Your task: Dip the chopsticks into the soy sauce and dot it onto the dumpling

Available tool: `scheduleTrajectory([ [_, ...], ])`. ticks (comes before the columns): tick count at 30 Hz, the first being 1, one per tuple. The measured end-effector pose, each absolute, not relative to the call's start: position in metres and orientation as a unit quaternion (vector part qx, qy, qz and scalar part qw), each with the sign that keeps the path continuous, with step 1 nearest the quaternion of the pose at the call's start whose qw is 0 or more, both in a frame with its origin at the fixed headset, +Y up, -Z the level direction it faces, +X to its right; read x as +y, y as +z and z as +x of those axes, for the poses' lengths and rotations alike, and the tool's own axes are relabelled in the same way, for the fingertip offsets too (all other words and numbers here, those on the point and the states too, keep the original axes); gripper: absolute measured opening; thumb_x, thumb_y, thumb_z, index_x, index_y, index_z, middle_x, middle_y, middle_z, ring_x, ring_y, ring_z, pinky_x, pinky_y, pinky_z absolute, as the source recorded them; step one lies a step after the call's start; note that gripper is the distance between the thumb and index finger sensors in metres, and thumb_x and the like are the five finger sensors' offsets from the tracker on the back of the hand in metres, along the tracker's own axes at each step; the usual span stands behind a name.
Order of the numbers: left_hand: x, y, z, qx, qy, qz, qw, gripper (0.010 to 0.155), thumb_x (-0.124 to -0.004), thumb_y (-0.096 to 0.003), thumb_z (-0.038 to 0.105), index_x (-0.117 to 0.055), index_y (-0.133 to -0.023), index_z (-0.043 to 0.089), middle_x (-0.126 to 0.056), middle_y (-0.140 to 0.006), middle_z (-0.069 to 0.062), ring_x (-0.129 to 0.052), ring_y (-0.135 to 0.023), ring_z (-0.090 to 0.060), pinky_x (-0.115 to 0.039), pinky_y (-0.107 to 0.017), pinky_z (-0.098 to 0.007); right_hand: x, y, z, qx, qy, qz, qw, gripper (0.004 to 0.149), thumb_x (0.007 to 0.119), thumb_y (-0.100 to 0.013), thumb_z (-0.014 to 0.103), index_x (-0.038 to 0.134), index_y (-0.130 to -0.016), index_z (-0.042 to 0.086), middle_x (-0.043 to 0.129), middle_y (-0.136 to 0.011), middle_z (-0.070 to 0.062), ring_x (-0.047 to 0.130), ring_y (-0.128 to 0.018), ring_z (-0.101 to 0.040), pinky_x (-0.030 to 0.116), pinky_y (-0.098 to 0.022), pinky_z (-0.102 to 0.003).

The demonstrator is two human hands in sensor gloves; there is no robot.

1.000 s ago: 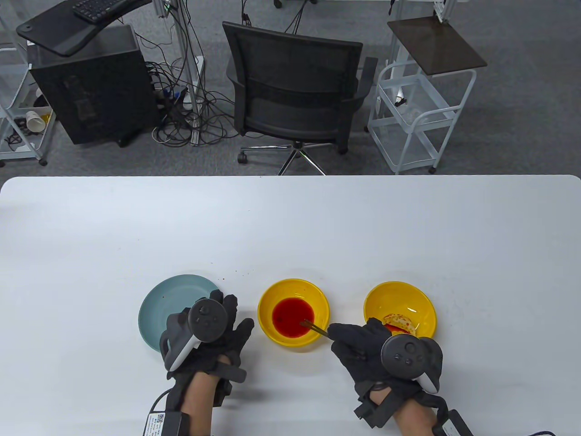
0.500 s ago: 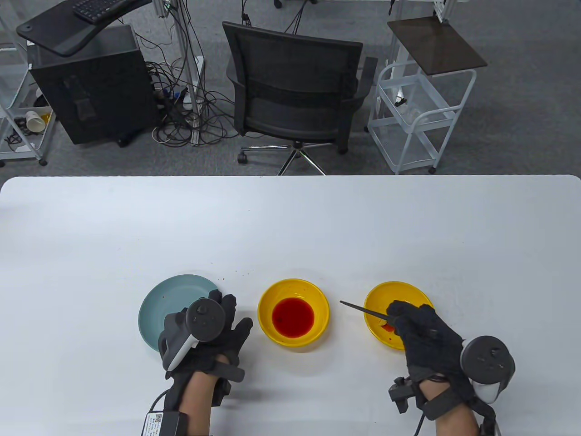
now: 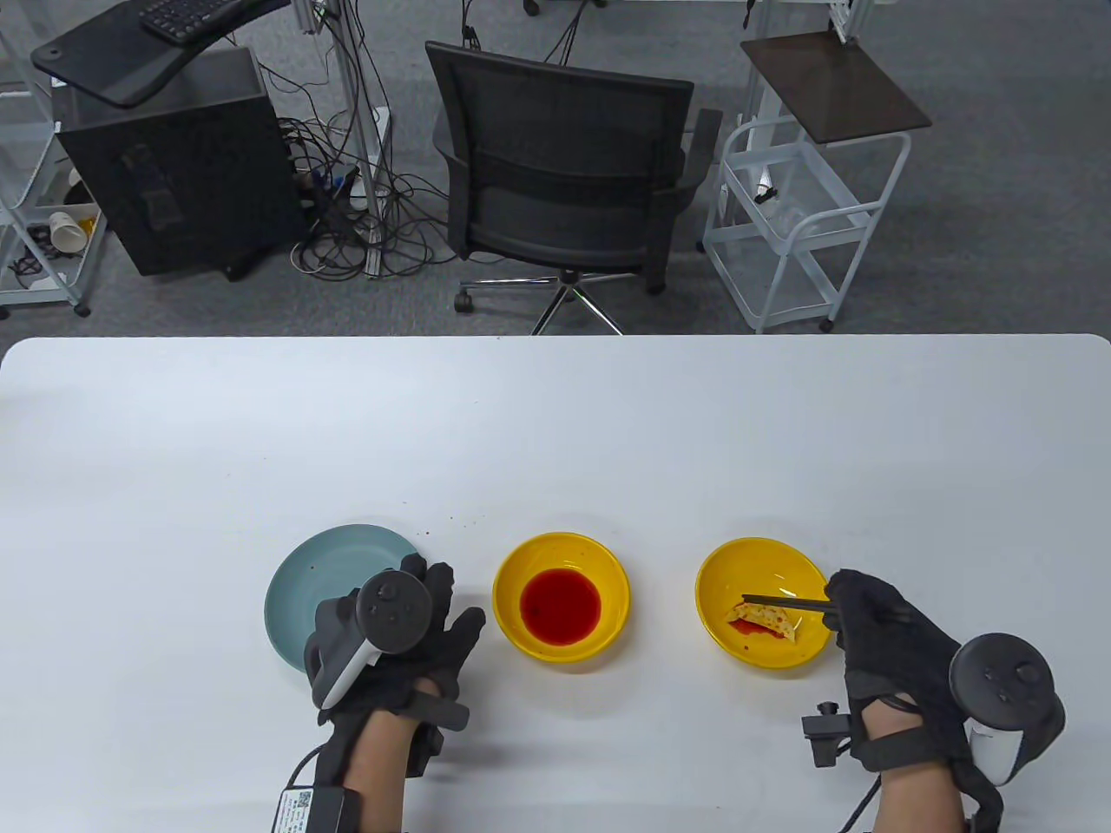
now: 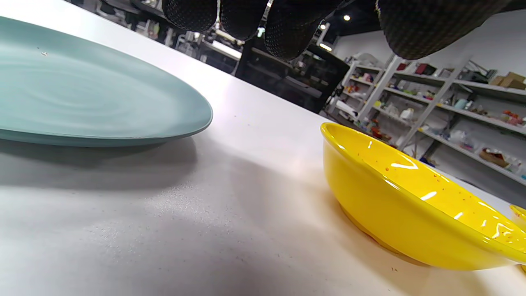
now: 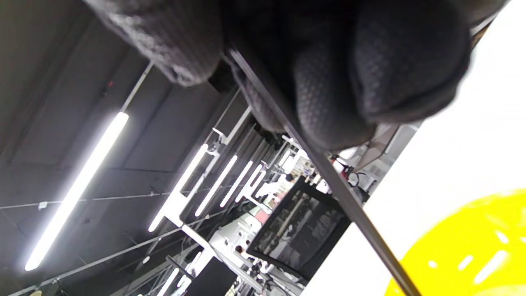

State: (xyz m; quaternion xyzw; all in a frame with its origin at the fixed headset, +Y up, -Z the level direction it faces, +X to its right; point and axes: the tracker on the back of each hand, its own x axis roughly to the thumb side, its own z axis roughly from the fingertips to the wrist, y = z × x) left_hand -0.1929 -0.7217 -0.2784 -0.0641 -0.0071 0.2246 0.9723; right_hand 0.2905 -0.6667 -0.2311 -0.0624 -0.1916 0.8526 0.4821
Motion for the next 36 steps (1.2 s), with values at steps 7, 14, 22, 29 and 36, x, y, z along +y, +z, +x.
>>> scheduleTrajectory([
  [7,-0.722,-0.278,-0.193,-0.007,0.225,-0.066,0.972,0.078,-0.071,-0.0476,0.064,-0.059,-0.11,0.019,-0.045,-0.119,-0.009,-0.051,-0.108,-0.047,-0.036,-0.072,-0.072,-0.67,-0.233,0.291,-0.179,0.859,-0.074,0.475,0.054,0.077,-0.043,0.045,0.09,-0.075,0.004,0.103,-0.059,-0.021,0.1,-0.036,-0.037,0.057,-0.064,-0.075],
  [14,-0.722,-0.278,-0.193,-0.008,0.226,-0.064,0.972,0.078,-0.071,-0.0475,0.064,-0.059,-0.11,0.019,-0.045,-0.119,-0.009,-0.051,-0.108,-0.047,-0.036,-0.072,-0.072,-0.668,-0.229,0.302,-0.184,0.847,-0.099,0.488,0.054,0.076,-0.043,0.045,0.089,-0.076,0.004,0.102,-0.061,-0.022,0.099,-0.038,-0.038,0.055,-0.064,-0.076],
  [22,-0.722,-0.278,-0.193,-0.009,0.229,-0.066,0.971,0.078,-0.071,-0.0475,0.064,-0.059,-0.11,0.019,-0.045,-0.119,-0.009,-0.051,-0.108,-0.047,-0.036,-0.072,-0.072,-0.668,-0.23,0.301,-0.183,0.847,-0.071,0.495,0.054,0.075,-0.043,0.045,0.089,-0.076,0.004,0.102,-0.06,-0.022,0.099,-0.037,-0.038,0.055,-0.063,-0.076],
  [29,-0.722,-0.278,-0.194,-0.009,0.234,-0.068,0.97,0.078,-0.071,-0.0475,0.064,-0.06,-0.11,0.019,-0.046,-0.119,-0.009,-0.052,-0.108,-0.047,-0.037,-0.072,-0.072,-0.669,-0.233,0.288,-0.17,0.869,-0.058,0.461,0.054,0.075,-0.043,0.045,0.088,-0.077,0.005,0.102,-0.062,-0.021,0.098,-0.039,-0.038,0.054,-0.064,-0.076],
  [36,-0.723,-0.278,-0.191,-0.014,0.249,-0.071,0.966,0.078,-0.071,-0.0474,0.064,-0.06,-0.11,0.019,-0.047,-0.119,-0.009,-0.054,-0.107,-0.047,-0.037,-0.072,-0.072,-0.668,-0.231,0.295,-0.18,0.859,-0.066,0.476,0.054,0.075,-0.043,0.045,0.088,-0.076,0.005,0.102,-0.061,-0.021,0.098,-0.038,-0.038,0.054,-0.064,-0.076],
])
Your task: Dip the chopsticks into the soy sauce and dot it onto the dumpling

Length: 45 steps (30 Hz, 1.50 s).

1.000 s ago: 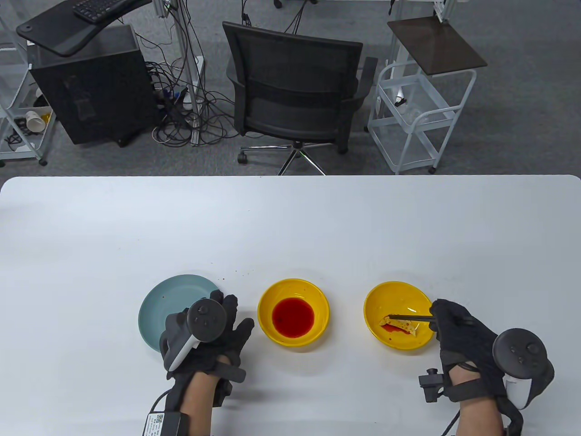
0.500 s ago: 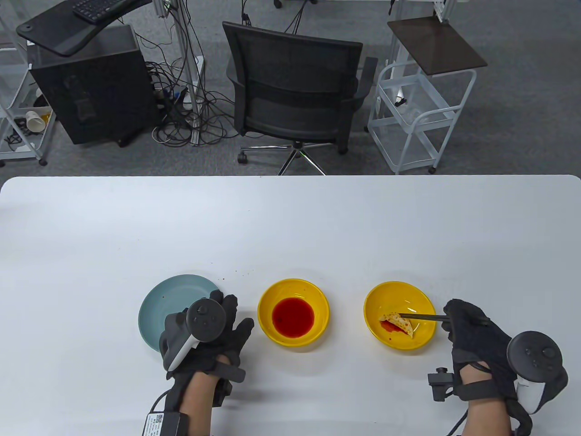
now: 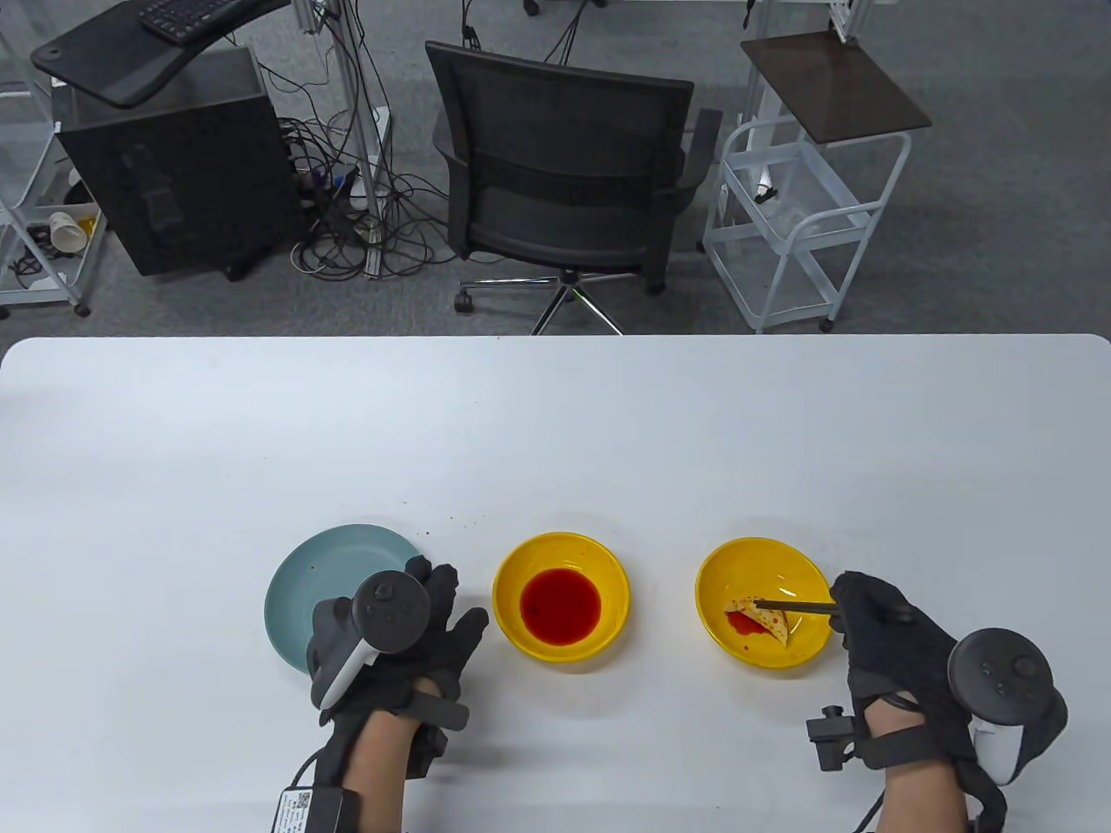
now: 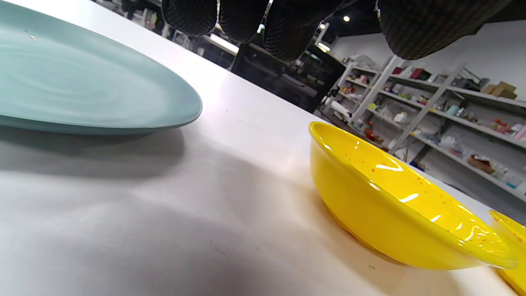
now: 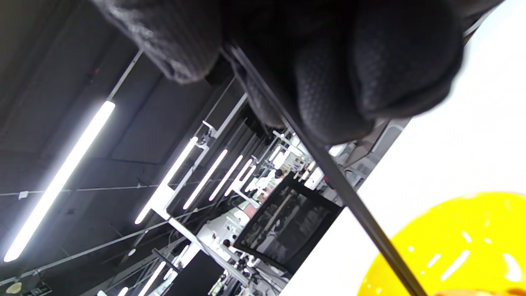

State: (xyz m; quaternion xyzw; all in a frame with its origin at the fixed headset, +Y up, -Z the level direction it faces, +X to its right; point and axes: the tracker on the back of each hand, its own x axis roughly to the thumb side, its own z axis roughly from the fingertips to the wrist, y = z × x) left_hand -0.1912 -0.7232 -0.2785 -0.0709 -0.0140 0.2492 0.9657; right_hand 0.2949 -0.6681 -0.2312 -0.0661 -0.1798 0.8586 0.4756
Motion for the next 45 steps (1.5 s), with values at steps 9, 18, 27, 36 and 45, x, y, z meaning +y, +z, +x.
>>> scheduleTrajectory([
  [9,-0.721,-0.278,-0.197,-0.008,0.251,-0.061,0.966,0.078,-0.071,-0.0474,0.064,-0.06,-0.11,0.019,-0.048,-0.118,-0.009,-0.054,-0.107,-0.047,-0.037,-0.072,-0.072,-0.67,-0.235,0.279,-0.168,0.873,-0.034,0.457,0.054,0.075,-0.043,0.046,0.088,-0.077,0.006,0.102,-0.062,-0.021,0.098,-0.039,-0.038,0.054,-0.064,-0.076],
  [18,-0.714,-0.273,-0.188,-0.039,0.294,-0.047,0.954,0.077,-0.071,-0.0473,0.064,-0.063,-0.109,0.018,-0.052,-0.117,-0.009,-0.057,-0.106,-0.047,-0.039,-0.072,-0.072,-0.66,-0.226,0.232,-0.239,0.853,0.136,0.444,0.056,0.073,-0.044,0.047,0.081,-0.086,0.011,0.097,-0.072,-0.019,0.096,-0.05,-0.04,0.05,-0.065,-0.078],
  [27,-0.706,-0.256,-0.125,-0.193,0.576,-0.181,0.774,0.066,-0.072,-0.0484,0.062,-0.089,-0.091,0.015,-0.089,-0.088,-0.006,-0.089,-0.081,-0.04,-0.054,-0.07,-0.069,-0.65,-0.19,0.136,-0.311,0.85,0.326,0.271,0.058,0.074,-0.044,0.046,0.062,-0.098,0.027,0.095,-0.081,-0.01,0.095,-0.062,-0.04,0.045,-0.065,-0.078],
  [36,-0.733,-0.236,-0.081,-0.207,0.739,-0.349,0.538,0.062,-0.07,-0.0505,0.058,-0.085,-0.092,0.014,-0.088,-0.086,-0.004,-0.092,-0.077,-0.035,-0.057,-0.071,-0.068,-0.657,-0.179,0.102,-0.319,0.85,0.353,0.227,0.06,0.073,-0.044,0.045,0.057,-0.098,0.024,0.091,-0.084,-0.013,0.095,-0.06,-0.041,0.047,-0.063,-0.077],
  [45,-0.74,-0.236,-0.082,-0.169,0.773,-0.318,0.522,0.055,-0.075,-0.0499,0.054,-0.084,-0.088,0.015,-0.089,-0.079,-0.001,-0.093,-0.071,-0.03,-0.058,-0.071,-0.066,-0.666,-0.181,0.09,-0.301,0.865,0.345,0.207,0.064,0.066,-0.043,0.047,0.045,-0.1,0.026,0.081,-0.092,-0.013,0.093,-0.062,-0.04,0.049,-0.063,-0.075],
])
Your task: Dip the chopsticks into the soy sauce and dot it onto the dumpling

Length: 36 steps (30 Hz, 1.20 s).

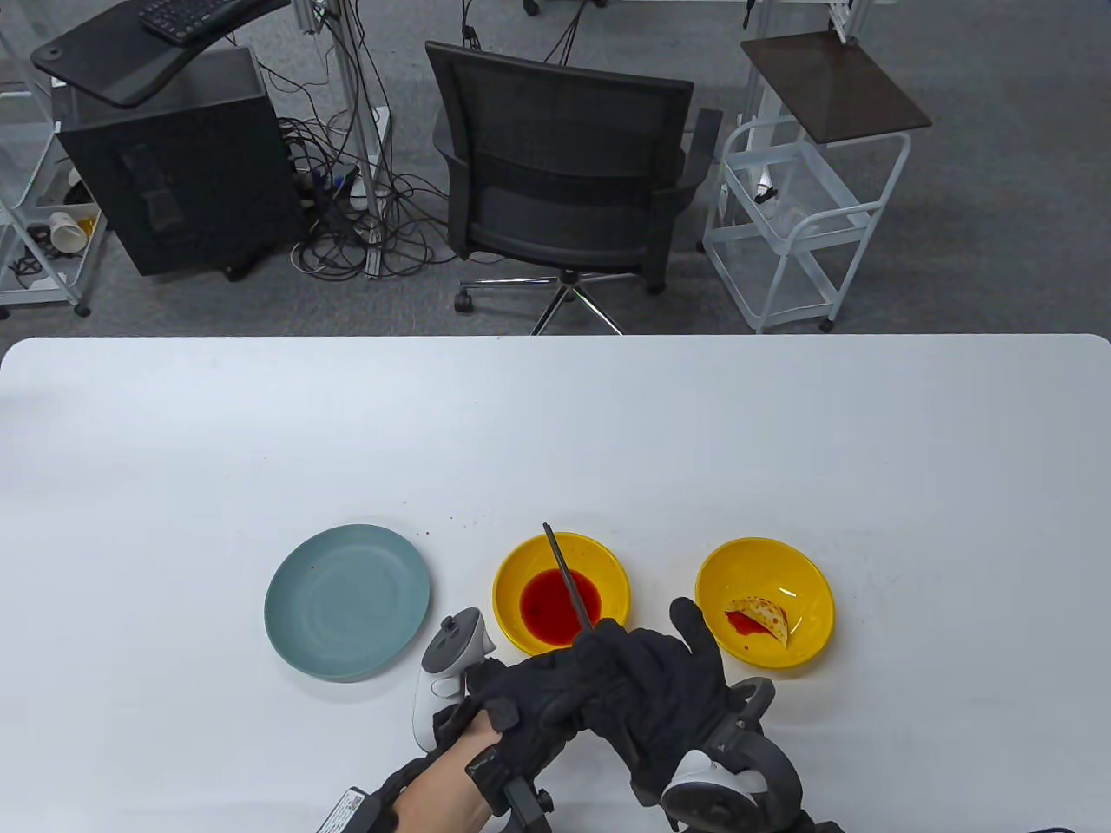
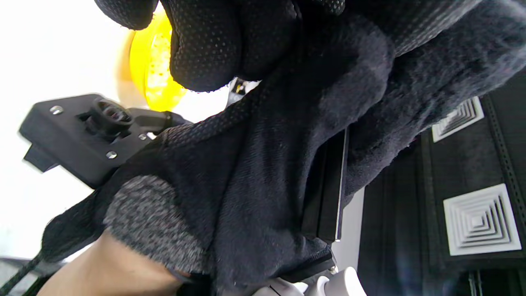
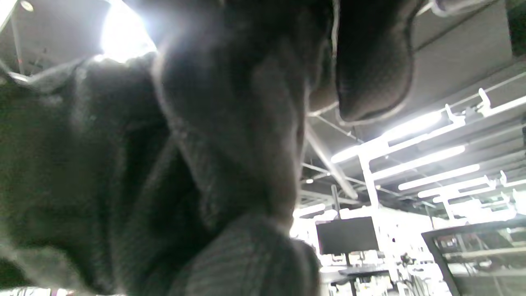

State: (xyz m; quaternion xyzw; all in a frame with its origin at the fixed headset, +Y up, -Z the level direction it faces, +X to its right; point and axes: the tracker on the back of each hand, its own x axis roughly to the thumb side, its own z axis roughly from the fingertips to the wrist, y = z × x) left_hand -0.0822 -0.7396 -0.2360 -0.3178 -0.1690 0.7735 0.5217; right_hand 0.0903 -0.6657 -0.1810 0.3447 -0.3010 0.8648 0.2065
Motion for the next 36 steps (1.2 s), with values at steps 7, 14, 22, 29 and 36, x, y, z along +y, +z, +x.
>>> scheduleTrajectory([
  [7,-0.737,-0.243,-0.091,-0.161,0.762,-0.282,0.559,0.055,-0.075,-0.0496,0.053,-0.085,-0.087,0.014,-0.089,-0.078,-0.002,-0.093,-0.07,-0.03,-0.058,-0.07,-0.067,-0.678,-0.187,0.087,-0.23,0.892,0.342,0.185,0.08,0.063,-0.045,0.054,0.018,-0.103,0.023,0.056,-0.108,-0.013,0.078,-0.079,-0.044,0.04,-0.066,-0.078],
  [14,-0.736,-0.264,-0.143,-0.084,0.745,-0.19,0.634,0.055,-0.076,-0.0494,0.051,-0.085,-0.086,0.011,-0.089,-0.076,-0.005,-0.092,-0.067,-0.033,-0.058,-0.068,-0.068,-0.683,-0.193,0.091,-0.188,0.91,0.322,0.181,0.087,0.066,-0.044,0.057,0.012,-0.103,0.022,0.042,-0.112,-0.013,0.07,-0.086,-0.046,0.034,-0.067,-0.08],
  [22,-0.706,-0.294,-0.19,0.083,0.409,-0.209,0.884,0.055,-0.078,-0.0494,0.048,-0.087,-0.084,0.007,-0.09,-0.074,-0.011,-0.092,-0.064,-0.037,-0.059,-0.065,-0.068,-0.68,-0.199,0.105,-0.177,0.915,0.297,0.207,0.088,0.066,-0.044,0.057,0.011,-0.103,0.022,0.037,-0.113,-0.012,0.066,-0.089,-0.047,0.031,-0.067,-0.08],
  [29,-0.726,-0.327,-0.209,0.201,0.092,-0.269,0.937,0.055,-0.079,-0.0484,0.049,-0.088,-0.083,0.008,-0.09,-0.072,-0.009,-0.093,-0.062,-0.036,-0.06,-0.066,-0.067,-0.679,-0.206,0.119,-0.165,0.917,0.276,0.236,0.089,0.066,-0.044,0.058,0.008,-0.103,0.022,0.035,-0.113,-0.012,0.063,-0.09,-0.047,0.029,-0.067,-0.081],
  [36,-0.752,-0.338,-0.213,0.234,-0.016,-0.295,0.926,0.055,-0.079,-0.0487,0.049,-0.088,-0.084,0.008,-0.09,-0.073,-0.01,-0.092,-0.063,-0.036,-0.059,-0.067,-0.067,-0.68,-0.214,0.127,-0.146,0.915,0.266,0.266,0.09,0.066,-0.044,0.058,0.007,-0.102,0.022,0.032,-0.114,-0.013,0.062,-0.091,-0.047,0.028,-0.067,-0.081],
])
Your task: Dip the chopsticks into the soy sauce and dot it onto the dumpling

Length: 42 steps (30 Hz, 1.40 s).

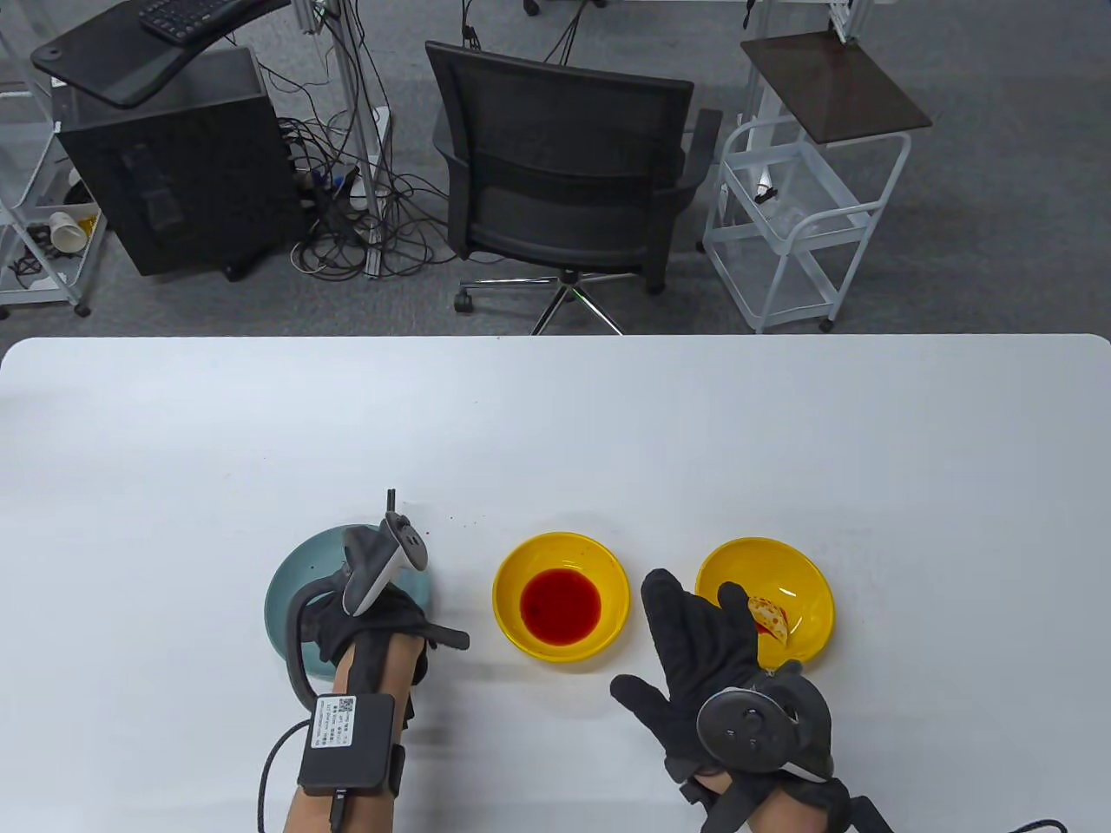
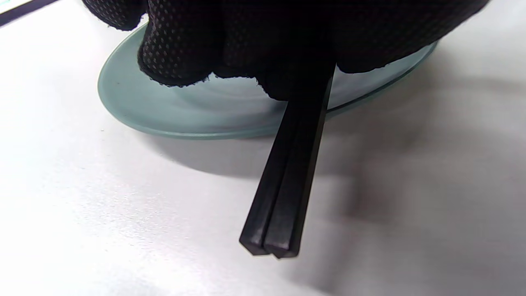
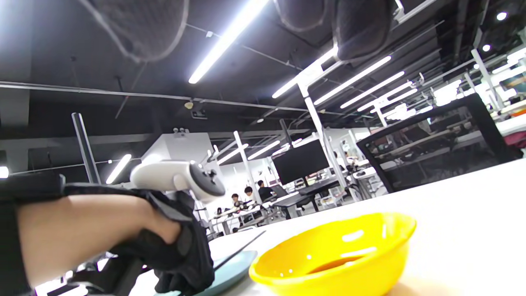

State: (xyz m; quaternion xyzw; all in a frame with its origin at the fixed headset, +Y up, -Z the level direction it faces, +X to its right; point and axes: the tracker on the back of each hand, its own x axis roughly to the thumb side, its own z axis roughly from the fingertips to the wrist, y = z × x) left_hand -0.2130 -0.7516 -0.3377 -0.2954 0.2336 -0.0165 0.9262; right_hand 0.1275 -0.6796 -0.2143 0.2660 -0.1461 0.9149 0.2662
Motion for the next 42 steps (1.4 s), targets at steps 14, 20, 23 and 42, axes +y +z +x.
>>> scheduleTrajectory([
  [14,-0.684,-0.308,-0.19,0.174,0.04,-0.181,0.967,0.075,-0.073,-0.0497,0.056,-0.059,-0.108,0.012,-0.065,-0.105,-0.011,-0.072,-0.093,-0.046,-0.046,-0.071,-0.07,-0.69,-0.234,0.156,-0.105,0.936,0.183,0.283,0.088,0.066,-0.044,0.058,0.012,-0.104,0.023,0.028,-0.115,-0.012,0.054,-0.095,-0.049,0.024,-0.068,-0.081],
  [20,-0.683,-0.275,-0.154,0.008,0.147,-0.048,0.988,0.081,-0.071,-0.0489,0.062,-0.047,-0.113,0.02,-0.038,-0.119,-0.009,-0.043,-0.111,-0.048,-0.037,-0.073,-0.071,-0.712,-0.248,0.174,-0.011,0.97,0.08,0.231,0.088,0.066,-0.043,0.062,0.016,-0.106,0.025,-0.002,-0.112,-0.011,0.009,-0.103,-0.052,0.014,-0.067,-0.08],
  [23,-0.705,-0.27,-0.148,-0.007,0.09,-0.061,0.994,0.087,-0.069,-0.0487,0.066,-0.028,-0.115,0.026,-0.019,-0.12,-0.006,-0.027,-0.113,-0.048,-0.032,-0.074,-0.071,-0.715,-0.249,0.175,-0.006,0.975,0.072,0.21,0.09,0.068,-0.042,0.063,0.018,-0.106,0.025,-0.002,-0.112,-0.011,0.006,-0.103,-0.052,0.013,-0.067,-0.08],
  [42,-0.714,-0.266,-0.143,-0.078,0.127,-0.033,0.988,0.086,-0.07,-0.0472,0.067,-0.036,-0.114,0.025,-0.023,-0.121,-0.007,-0.033,-0.112,-0.048,-0.033,-0.074,-0.072,-0.716,-0.247,0.155,-0.064,0.97,0.132,0.192,0.083,0.069,-0.042,0.058,0.03,-0.106,0.023,0.015,-0.115,-0.01,0.021,-0.105,-0.051,0.016,-0.067,-0.08],
])
